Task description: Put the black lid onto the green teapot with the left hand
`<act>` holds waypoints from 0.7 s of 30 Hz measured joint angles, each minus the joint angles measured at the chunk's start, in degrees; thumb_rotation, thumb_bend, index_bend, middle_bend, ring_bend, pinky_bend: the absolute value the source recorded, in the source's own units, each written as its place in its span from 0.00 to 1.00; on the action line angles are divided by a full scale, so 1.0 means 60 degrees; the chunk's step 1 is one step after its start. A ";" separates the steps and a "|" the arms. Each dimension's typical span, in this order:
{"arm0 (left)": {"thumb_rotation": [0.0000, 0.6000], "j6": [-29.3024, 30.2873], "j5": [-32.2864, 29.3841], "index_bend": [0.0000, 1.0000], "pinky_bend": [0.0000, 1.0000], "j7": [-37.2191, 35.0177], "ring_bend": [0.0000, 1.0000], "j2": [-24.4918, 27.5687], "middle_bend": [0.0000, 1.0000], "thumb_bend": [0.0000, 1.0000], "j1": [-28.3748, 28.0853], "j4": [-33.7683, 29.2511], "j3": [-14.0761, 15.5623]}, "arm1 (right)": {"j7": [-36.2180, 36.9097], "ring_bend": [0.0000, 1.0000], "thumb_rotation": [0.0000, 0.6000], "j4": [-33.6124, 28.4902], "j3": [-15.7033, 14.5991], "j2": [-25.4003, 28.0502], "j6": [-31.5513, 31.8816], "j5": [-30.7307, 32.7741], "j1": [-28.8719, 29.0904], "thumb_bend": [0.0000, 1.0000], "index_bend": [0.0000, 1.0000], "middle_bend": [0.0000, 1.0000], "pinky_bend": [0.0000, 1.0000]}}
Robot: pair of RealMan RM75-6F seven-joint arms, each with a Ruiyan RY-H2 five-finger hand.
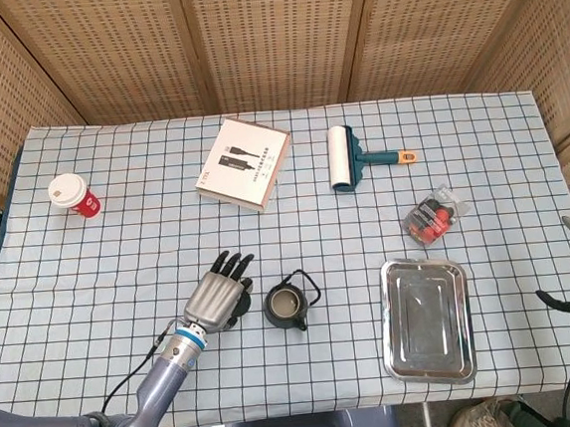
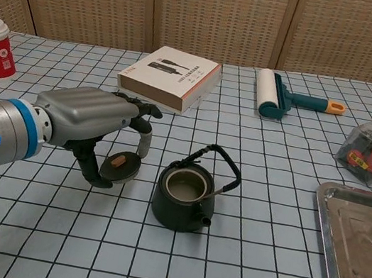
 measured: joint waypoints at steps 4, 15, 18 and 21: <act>1.00 0.0060 0.0239 0.47 0.00 -0.0021 0.00 0.0291 0.00 0.25 -0.0079 -0.0520 -0.0075 | -0.0001 0.00 1.00 -0.0005 -0.0002 0.0000 -0.0012 0.0000 0.0001 0.06 0.00 0.00 0.00; 1.00 -0.0154 -0.0106 0.47 0.00 0.0607 0.00 -0.0061 0.00 0.25 -0.0887 -0.0718 -0.0548 | 0.0153 0.00 1.00 0.0028 0.0035 0.0029 -0.0041 0.0063 -0.0004 0.06 0.00 0.00 0.00; 1.00 -0.0221 -0.0340 0.47 0.00 0.0772 0.00 -0.0349 0.00 0.25 -0.1121 -0.0571 -0.0630 | 0.0262 0.00 1.00 0.0058 0.0063 0.0052 -0.0035 0.0102 -0.0019 0.06 0.00 0.00 0.00; 1.00 -0.0259 -0.0569 0.47 0.00 0.0988 0.00 -0.0562 0.00 0.25 -0.1315 -0.0423 -0.0640 | 0.0379 0.00 1.00 0.0090 0.0087 0.0079 -0.0043 0.0143 -0.0031 0.06 0.00 0.00 0.00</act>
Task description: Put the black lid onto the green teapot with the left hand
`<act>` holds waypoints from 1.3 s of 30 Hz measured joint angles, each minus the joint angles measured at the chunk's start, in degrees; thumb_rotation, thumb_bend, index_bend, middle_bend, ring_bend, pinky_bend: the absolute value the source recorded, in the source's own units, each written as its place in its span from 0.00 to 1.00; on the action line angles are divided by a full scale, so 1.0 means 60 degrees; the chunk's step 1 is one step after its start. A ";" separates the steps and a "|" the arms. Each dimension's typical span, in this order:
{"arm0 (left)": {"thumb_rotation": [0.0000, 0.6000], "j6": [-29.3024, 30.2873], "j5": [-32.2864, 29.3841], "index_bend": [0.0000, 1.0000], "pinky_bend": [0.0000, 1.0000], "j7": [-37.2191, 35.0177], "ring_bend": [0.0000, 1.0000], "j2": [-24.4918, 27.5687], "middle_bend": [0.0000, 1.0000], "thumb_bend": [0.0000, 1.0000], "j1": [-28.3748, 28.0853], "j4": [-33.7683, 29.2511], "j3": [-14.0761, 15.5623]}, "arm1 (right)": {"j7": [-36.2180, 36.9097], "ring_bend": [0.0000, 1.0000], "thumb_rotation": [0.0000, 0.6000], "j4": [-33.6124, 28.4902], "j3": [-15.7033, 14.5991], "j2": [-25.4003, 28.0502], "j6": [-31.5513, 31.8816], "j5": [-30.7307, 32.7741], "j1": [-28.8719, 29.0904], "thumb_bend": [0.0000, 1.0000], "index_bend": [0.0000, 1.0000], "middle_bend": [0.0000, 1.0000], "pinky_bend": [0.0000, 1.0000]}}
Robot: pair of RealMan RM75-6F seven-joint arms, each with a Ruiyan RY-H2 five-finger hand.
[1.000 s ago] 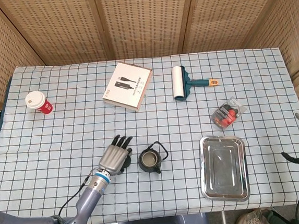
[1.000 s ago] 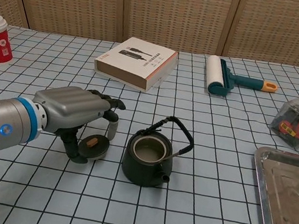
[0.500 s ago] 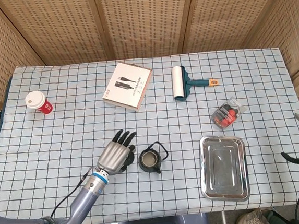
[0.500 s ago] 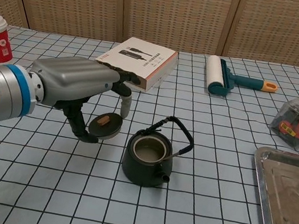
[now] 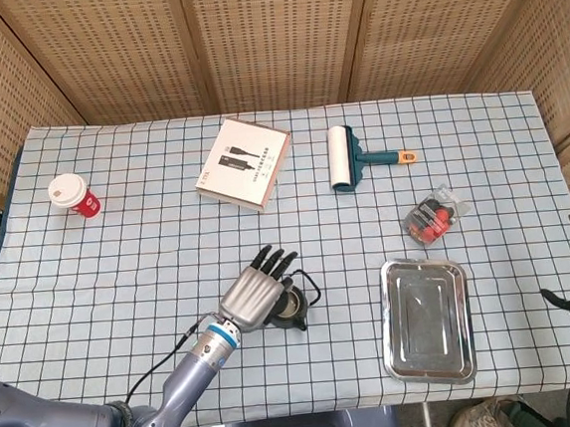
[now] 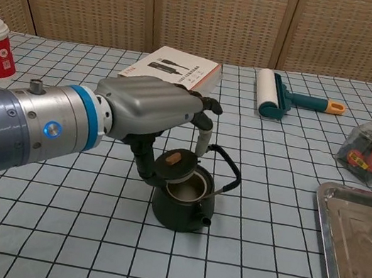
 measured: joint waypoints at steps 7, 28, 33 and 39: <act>1.00 -0.0002 -0.0300 0.46 0.00 0.0145 0.00 -0.0312 0.00 0.25 -0.0240 0.0270 0.0005 | 0.0150 0.00 1.00 0.0023 0.0019 0.0040 -0.0015 0.0011 -0.0013 0.06 0.00 0.00 0.00; 1.00 -0.0037 -0.0943 0.43 0.00 0.0196 0.00 -0.0863 0.00 0.25 -0.0874 0.0977 -0.0035 | 0.0361 0.00 1.00 0.0107 0.0055 0.0062 -0.0063 0.0039 -0.0016 0.06 0.00 0.00 0.00; 1.00 0.0004 -0.1061 0.25 0.00 0.0247 0.00 -0.0824 0.00 0.24 -0.0938 0.0946 0.0000 | 0.0360 0.00 1.00 0.0114 0.0065 0.0057 -0.0043 0.0038 -0.0021 0.06 0.00 0.00 0.00; 1.00 0.0048 -0.1075 0.19 0.00 0.0191 0.00 -0.0656 0.00 0.23 -0.0966 0.0765 0.0041 | 0.0341 0.00 1.00 0.0136 0.0078 0.0027 -0.0012 0.0037 -0.0027 0.06 0.00 0.00 0.00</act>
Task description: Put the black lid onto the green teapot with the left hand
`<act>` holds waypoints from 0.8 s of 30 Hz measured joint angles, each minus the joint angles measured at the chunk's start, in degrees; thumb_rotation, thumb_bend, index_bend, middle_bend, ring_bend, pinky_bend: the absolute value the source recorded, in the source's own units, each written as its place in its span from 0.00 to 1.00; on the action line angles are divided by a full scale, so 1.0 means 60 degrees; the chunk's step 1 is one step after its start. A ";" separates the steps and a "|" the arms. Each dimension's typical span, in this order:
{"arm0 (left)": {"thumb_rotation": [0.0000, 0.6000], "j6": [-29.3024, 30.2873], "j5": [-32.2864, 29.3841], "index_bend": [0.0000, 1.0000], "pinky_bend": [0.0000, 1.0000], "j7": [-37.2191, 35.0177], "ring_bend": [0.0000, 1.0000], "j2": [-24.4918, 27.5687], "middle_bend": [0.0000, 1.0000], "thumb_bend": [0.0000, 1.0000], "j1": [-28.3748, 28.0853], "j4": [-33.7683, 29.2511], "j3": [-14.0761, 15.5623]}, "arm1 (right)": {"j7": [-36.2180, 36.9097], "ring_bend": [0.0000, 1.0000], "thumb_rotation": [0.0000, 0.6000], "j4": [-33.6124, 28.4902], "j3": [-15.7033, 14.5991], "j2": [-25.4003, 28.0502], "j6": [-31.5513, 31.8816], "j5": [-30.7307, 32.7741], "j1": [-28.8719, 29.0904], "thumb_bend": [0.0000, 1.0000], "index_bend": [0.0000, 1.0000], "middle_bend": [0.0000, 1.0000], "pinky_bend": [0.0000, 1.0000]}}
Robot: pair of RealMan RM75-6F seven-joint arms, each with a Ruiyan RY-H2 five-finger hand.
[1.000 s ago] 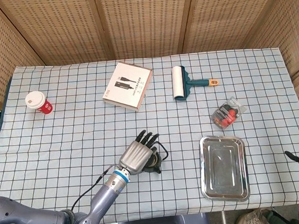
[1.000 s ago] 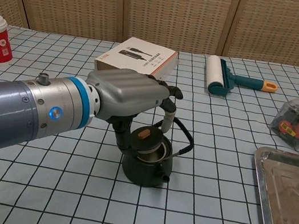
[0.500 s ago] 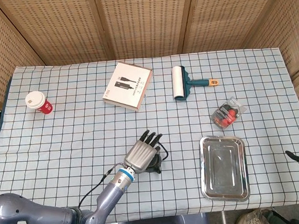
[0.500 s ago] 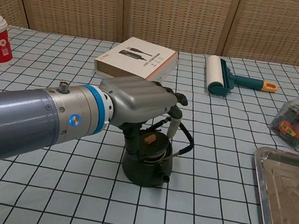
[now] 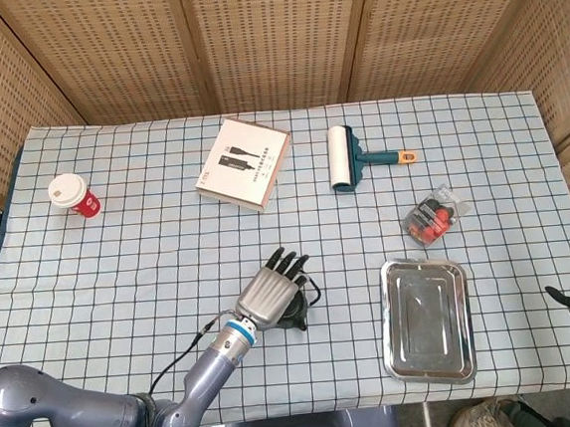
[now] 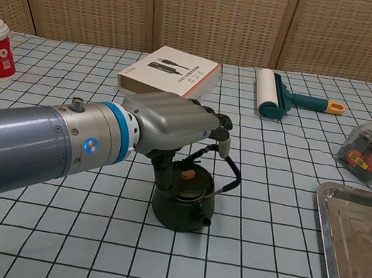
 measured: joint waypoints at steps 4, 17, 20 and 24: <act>1.00 0.0019 0.0022 0.18 0.00 -0.0064 0.00 0.0105 0.00 0.23 -0.0009 -0.0117 0.0022 | -0.0035 0.00 1.00 -0.0014 -0.0002 -0.0005 0.0021 -0.0017 -0.0003 0.06 0.00 0.00 0.00; 1.00 0.0205 0.0421 0.13 0.00 -0.0467 0.00 0.0634 0.00 0.24 0.0154 -0.0726 0.0250 | -0.0065 0.00 1.00 -0.0058 -0.0001 0.0016 0.0045 -0.0028 -0.0021 0.06 0.00 0.00 0.00; 1.00 0.0275 0.0632 0.12 0.00 -0.0597 0.00 0.0797 0.00 0.24 0.0248 -0.0871 0.0337 | -0.0084 0.00 1.00 -0.0080 -0.0004 0.0023 0.0077 -0.0055 -0.0029 0.06 0.00 0.00 0.00; 1.00 0.0615 0.1113 0.12 0.00 -0.0867 0.00 0.1060 0.00 0.24 0.0533 -0.1123 0.0529 | -0.0139 0.00 1.00 -0.0088 -0.0033 0.0029 0.0044 -0.0076 -0.0025 0.06 0.00 0.00 0.00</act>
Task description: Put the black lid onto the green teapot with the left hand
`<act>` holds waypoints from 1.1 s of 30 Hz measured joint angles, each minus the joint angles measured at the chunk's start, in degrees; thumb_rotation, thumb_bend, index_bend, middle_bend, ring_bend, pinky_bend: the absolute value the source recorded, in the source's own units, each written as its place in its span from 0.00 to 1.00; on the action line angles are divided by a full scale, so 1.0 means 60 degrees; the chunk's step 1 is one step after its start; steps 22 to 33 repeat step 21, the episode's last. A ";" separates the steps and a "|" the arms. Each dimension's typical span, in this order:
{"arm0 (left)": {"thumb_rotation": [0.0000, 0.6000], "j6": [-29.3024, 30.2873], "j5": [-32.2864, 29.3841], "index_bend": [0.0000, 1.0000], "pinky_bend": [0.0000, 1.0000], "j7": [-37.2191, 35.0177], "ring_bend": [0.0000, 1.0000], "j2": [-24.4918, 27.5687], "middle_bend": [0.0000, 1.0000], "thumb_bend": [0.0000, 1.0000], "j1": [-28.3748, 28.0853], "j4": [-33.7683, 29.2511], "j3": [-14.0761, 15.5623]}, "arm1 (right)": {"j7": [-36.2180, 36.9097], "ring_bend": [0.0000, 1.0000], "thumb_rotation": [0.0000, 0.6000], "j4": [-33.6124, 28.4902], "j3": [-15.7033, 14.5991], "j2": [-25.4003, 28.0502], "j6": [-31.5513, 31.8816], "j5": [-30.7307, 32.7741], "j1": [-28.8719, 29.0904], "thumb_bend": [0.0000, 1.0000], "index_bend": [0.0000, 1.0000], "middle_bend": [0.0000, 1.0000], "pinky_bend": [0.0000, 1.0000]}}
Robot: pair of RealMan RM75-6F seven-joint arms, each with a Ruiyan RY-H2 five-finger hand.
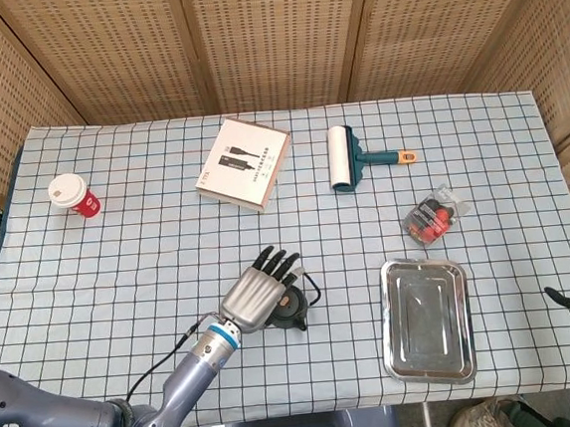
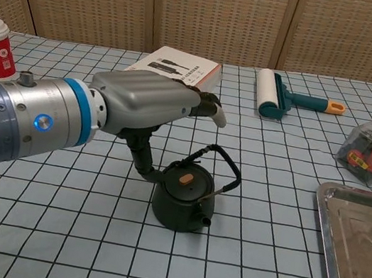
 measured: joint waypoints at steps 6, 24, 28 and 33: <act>1.00 0.1169 0.1153 0.10 0.00 -0.0575 0.00 0.0670 0.00 0.23 0.0937 -0.0394 0.0628 | -0.0199 0.00 1.00 -0.0036 -0.0040 -0.0018 0.0005 -0.0045 0.0004 0.06 0.00 0.00 0.00; 1.00 0.4713 0.3049 0.05 0.00 -0.3134 0.00 0.2777 0.00 0.23 0.4739 0.0357 0.2561 | -0.1596 0.00 1.00 -0.0498 -0.0305 -0.0207 0.0230 -0.0550 0.0022 0.06 0.00 0.00 0.00; 1.00 0.4713 0.3049 0.05 0.00 -0.3134 0.00 0.2777 0.00 0.23 0.4739 0.0357 0.2561 | -0.1596 0.00 1.00 -0.0498 -0.0305 -0.0207 0.0230 -0.0550 0.0022 0.06 0.00 0.00 0.00; 1.00 0.4713 0.3049 0.05 0.00 -0.3134 0.00 0.2777 0.00 0.23 0.4739 0.0357 0.2561 | -0.1596 0.00 1.00 -0.0498 -0.0305 -0.0207 0.0230 -0.0550 0.0022 0.06 0.00 0.00 0.00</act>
